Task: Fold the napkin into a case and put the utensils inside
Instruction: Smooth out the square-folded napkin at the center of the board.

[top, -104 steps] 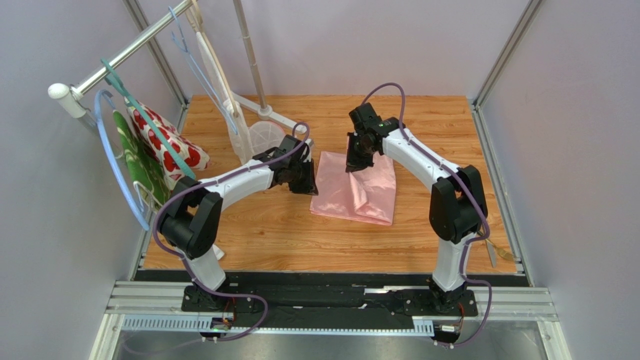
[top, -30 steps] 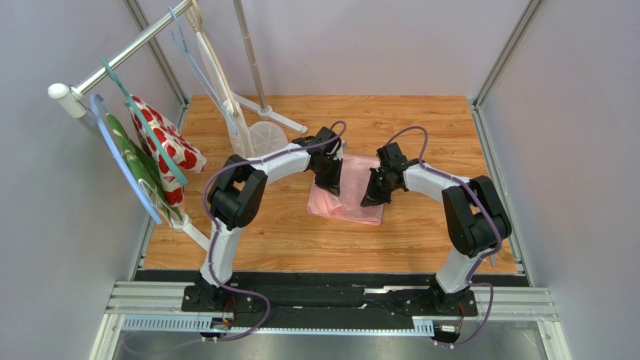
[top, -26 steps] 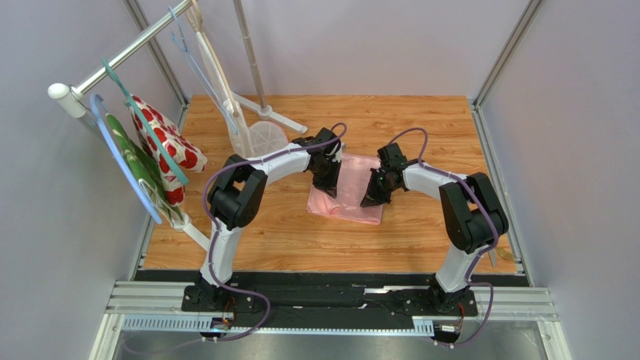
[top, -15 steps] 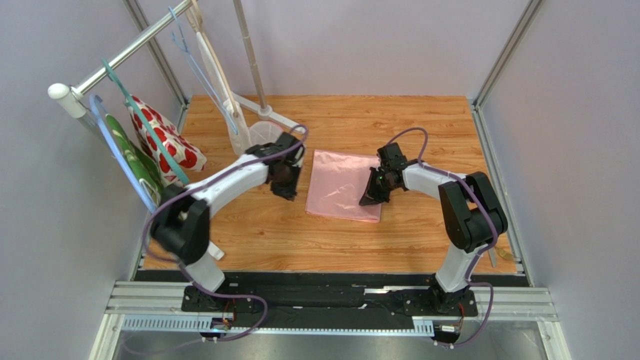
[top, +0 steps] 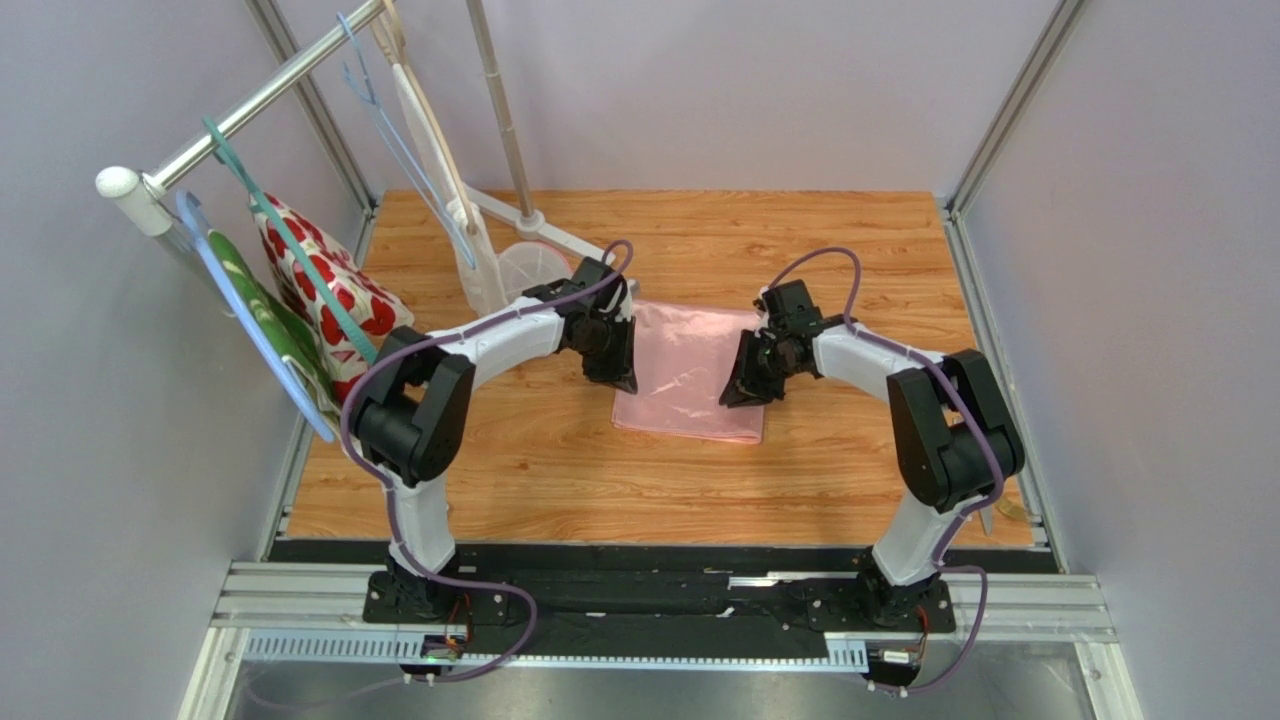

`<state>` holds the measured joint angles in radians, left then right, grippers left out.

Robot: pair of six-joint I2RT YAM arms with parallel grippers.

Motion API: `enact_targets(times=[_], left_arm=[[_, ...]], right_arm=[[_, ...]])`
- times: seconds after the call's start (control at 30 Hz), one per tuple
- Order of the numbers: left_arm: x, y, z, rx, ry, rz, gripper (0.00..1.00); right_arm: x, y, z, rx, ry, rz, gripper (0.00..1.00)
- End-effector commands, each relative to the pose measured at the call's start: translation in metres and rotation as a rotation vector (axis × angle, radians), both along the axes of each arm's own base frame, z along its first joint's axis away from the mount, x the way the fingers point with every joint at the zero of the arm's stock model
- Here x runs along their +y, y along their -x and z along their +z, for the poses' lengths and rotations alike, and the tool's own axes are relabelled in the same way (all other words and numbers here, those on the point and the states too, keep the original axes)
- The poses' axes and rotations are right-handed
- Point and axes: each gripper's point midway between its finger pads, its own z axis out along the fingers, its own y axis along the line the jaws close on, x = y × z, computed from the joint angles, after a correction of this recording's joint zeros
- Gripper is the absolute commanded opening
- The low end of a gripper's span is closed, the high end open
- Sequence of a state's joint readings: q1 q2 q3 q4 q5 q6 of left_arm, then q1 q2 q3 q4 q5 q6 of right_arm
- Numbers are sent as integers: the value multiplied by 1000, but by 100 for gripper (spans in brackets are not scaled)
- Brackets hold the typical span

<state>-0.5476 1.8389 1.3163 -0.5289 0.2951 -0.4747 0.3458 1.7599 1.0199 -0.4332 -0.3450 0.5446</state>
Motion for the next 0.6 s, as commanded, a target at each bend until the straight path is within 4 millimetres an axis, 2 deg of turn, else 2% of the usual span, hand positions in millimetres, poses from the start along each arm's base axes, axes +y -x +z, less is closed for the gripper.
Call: enact_targets(times=[0.0,0.03,0.1,0.23,0.4,0.57], left_arm=[[-12,-2,3,-1,64,6,11],[-6,3,-6,15,43,12,11],[-2,7,-10,12,33,16,11],[12,21,-25,31,-2,36,11],[28,28,-45,53,-73,52,11],[40,33,-68,95,-132,77,10]], right_arm=[[-2,0,34,-79,-80,50,21],[-3,2,35,-74,-104,60,21],[-2,8,34,-69,-121,79,22],[-6,23,23,-38,-126,103,20],[-14,34,9,-17,-147,88,16],[-34,44,-4,3,-135,46,23]])
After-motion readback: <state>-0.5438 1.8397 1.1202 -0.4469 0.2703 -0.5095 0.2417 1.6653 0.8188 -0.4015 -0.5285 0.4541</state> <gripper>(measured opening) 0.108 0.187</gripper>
